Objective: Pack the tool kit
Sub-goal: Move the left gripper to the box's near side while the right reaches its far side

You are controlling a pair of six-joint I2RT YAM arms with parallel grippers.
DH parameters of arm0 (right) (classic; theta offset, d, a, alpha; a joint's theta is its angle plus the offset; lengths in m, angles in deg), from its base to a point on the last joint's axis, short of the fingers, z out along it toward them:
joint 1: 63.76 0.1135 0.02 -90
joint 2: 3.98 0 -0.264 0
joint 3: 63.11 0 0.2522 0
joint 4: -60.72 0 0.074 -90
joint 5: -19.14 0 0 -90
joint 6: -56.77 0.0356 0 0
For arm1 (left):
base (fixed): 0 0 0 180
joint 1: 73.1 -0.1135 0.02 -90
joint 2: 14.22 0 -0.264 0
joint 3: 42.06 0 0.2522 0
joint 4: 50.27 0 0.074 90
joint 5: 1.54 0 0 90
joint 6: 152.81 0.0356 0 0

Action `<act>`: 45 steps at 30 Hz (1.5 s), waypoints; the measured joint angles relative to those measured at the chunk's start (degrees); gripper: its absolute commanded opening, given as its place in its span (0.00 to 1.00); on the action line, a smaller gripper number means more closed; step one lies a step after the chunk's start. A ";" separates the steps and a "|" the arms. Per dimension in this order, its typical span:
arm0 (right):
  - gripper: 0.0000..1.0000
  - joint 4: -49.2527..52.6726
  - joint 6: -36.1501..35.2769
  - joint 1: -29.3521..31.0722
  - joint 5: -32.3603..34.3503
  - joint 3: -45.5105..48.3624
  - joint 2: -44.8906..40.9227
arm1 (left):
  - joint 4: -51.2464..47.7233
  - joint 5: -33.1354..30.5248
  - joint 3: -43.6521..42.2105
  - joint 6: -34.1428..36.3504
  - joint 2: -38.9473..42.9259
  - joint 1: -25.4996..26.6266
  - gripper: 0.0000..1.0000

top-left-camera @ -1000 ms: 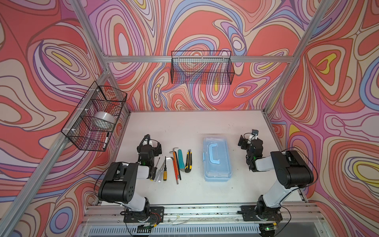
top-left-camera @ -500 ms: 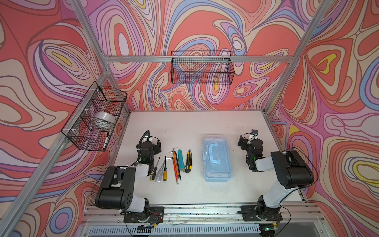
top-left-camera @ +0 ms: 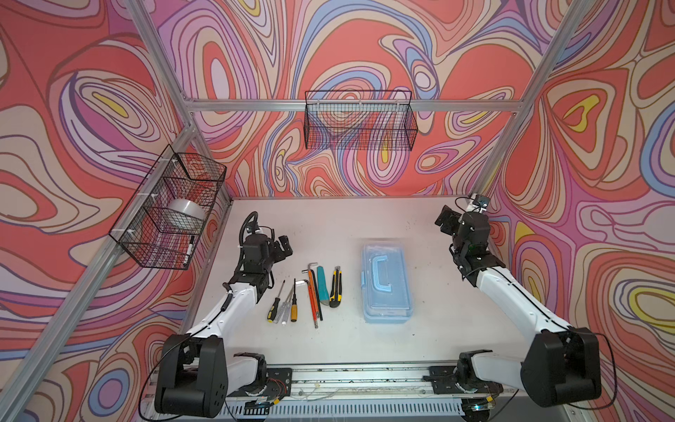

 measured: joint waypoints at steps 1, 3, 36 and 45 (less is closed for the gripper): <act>0.92 3.76 0.87 1.51 -1.25 -1.99 -0.37 | -0.74 2.58 0.42 -1.03 -0.33 1.01 0.99; 0.86 12.44 2.97 4.76 -5.55 -6.82 -0.42 | -3.13 7.34 2.10 -2.64 -2.05 4.46 0.99; 0.57 38.64 22.88 27.12 -35.32 -7.32 9.16 | 7.15 24.59 -3.04 -16.98 -13.11 25.11 0.92; 0.61 33.14 27.36 27.10 -37.27 -6.80 10.75 | 13.62 26.27 -3.04 -18.99 -18.47 26.43 0.92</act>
